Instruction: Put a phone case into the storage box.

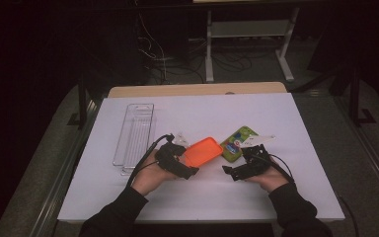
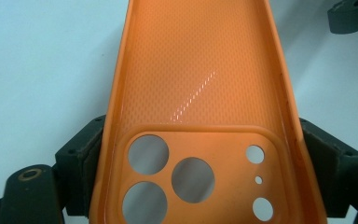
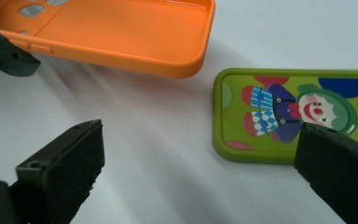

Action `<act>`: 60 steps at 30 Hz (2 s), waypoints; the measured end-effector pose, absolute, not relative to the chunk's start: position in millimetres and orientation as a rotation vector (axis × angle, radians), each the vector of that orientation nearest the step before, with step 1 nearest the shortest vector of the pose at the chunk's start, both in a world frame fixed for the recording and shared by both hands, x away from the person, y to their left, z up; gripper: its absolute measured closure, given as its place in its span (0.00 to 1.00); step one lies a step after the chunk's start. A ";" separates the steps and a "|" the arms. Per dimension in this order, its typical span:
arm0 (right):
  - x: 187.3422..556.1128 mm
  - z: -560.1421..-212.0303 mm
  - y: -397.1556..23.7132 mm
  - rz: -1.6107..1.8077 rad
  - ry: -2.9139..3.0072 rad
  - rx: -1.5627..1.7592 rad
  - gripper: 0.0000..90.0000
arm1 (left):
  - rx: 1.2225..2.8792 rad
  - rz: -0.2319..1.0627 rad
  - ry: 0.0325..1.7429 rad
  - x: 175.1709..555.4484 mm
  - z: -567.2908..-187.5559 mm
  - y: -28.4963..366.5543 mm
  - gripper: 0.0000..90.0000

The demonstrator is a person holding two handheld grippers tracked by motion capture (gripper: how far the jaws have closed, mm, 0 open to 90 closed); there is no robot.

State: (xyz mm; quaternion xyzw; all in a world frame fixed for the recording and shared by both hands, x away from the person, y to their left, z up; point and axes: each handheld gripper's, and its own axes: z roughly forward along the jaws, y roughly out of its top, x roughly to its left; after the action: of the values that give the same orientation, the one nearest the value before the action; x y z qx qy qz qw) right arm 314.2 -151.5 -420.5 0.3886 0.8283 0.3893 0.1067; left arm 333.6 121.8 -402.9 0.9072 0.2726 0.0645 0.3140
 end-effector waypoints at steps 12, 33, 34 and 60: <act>312.7 -416.2 -145.8 1.058 2.389 0.966 0.01 | 2.393 0.170 0.718 333.9 -402.9 123.3 0.17; 304.6 -416.1 -135.2 0.926 2.335 0.744 0.01 | 2.399 0.164 0.713 333.2 -403.4 122.4 0.17; 303.8 -416.5 -134.2 0.904 2.331 0.712 0.01 | 2.399 0.164 0.711 333.2 -403.3 122.4 0.17; 290.0 -421.5 -114.2 0.667 2.216 0.328 0.01 | 2.374 0.166 0.721 333.0 -404.1 121.5 0.17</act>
State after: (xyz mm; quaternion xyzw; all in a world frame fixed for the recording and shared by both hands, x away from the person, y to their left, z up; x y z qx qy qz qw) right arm 290.0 -114.2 -421.5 0.1291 0.8725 0.2625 0.3915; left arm 333.0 121.5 -404.1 0.9040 0.2745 0.0632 0.3217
